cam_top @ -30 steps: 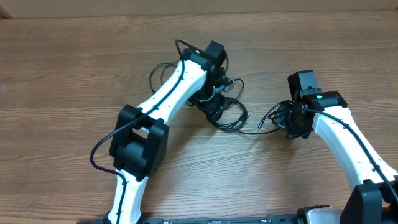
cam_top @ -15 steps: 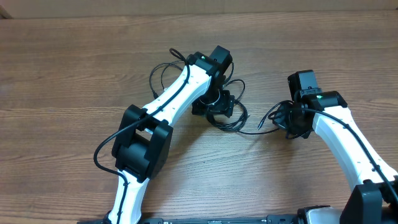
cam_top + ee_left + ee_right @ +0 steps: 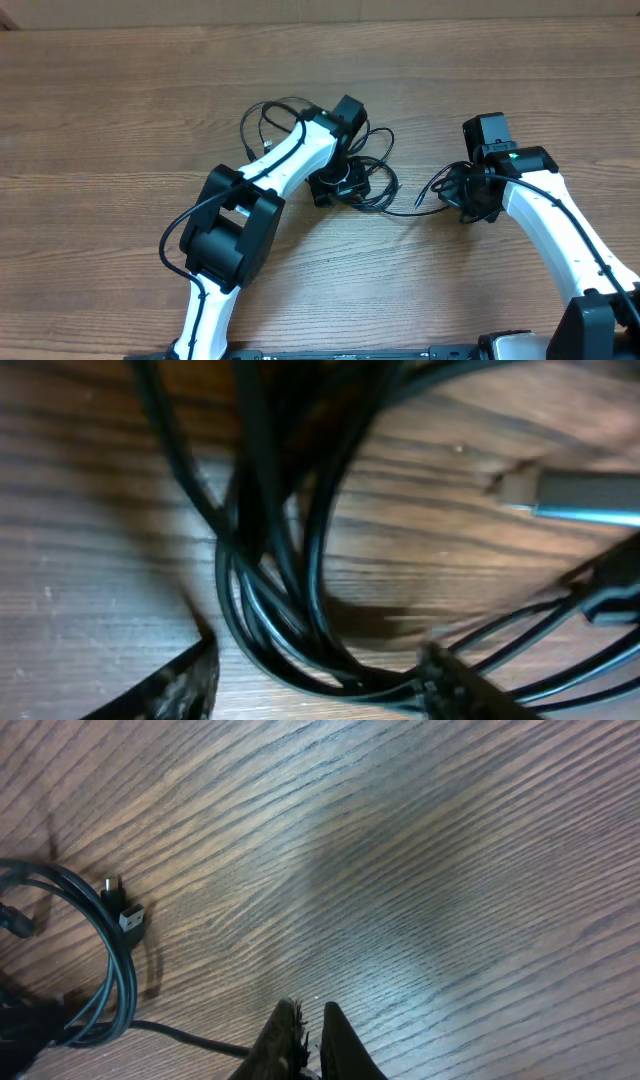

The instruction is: Untangle cables

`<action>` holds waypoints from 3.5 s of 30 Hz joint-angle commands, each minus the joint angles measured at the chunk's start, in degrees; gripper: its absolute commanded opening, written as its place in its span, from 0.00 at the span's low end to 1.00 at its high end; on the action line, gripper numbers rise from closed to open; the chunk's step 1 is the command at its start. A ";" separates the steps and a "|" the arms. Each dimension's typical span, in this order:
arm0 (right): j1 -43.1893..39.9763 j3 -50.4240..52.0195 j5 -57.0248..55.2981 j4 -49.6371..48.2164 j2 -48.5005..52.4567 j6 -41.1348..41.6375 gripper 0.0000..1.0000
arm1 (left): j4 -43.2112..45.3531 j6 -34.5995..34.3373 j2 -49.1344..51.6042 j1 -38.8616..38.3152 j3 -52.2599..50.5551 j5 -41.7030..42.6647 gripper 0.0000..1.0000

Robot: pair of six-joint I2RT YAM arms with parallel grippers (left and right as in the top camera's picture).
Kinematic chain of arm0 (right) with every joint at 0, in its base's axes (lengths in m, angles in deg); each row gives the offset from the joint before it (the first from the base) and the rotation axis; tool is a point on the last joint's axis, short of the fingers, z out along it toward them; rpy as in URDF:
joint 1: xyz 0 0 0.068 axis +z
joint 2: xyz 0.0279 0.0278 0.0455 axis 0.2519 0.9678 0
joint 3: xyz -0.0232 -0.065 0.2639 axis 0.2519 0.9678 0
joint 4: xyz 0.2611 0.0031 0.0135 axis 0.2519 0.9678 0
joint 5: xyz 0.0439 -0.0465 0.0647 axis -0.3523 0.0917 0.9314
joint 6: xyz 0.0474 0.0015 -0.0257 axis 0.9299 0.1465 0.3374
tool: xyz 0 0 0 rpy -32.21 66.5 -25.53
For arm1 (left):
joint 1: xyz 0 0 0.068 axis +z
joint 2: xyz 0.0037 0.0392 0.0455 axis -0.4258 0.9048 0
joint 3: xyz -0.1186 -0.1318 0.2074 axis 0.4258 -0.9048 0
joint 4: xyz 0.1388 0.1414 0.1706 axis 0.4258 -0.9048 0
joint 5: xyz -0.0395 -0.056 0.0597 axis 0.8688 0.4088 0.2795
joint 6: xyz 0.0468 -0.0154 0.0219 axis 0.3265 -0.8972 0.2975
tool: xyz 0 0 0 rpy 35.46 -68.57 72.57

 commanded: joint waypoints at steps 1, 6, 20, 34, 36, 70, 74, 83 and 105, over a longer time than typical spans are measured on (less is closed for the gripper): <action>-0.17 -0.50 -0.48 -0.13 -0.15 0.15 0.06 | 2.40 -3.74 -0.33 0.13 -1.49 -0.72 0.54; -0.17 -0.50 -0.50 -0.13 -0.15 0.15 0.06 | 3.72 -3.69 -0.33 1.11 -1.46 -2.82 0.25; -0.17 -0.50 -0.44 -0.11 -0.15 0.15 0.16 | 1.90 5.57 -1.01 7.52 1.77 0.90 0.04; -0.17 -0.50 2.86 -0.68 -0.15 -2.99 0.49 | 1.31 20.79 -10.29 9.38 11.96 2.12 0.04; -0.17 -0.50 3.13 -0.81 -0.15 -3.10 0.50 | 1.75 21.20 -11.96 9.60 11.96 2.12 0.04; -0.17 -0.50 4.81 -2.16 -0.15 -7.96 1.00 | -3.58 22.12 -16.33 27.91 18.27 4.17 0.04; -0.17 -0.50 10.62 -3.98 -0.15 -9.90 1.00 | -3.89 24.74 -16.31 26.49 18.25 9.33 0.04; -0.13 -0.50 38.75 -14.95 -0.15 -14.43 1.00 | -3.32 33.53 -16.31 16.70 18.25 17.16 0.04; -0.13 -0.50 39.28 -27.52 -0.15 -3.65 0.98 | 3.67 33.57 -16.31 12.61 18.25 43.74 0.04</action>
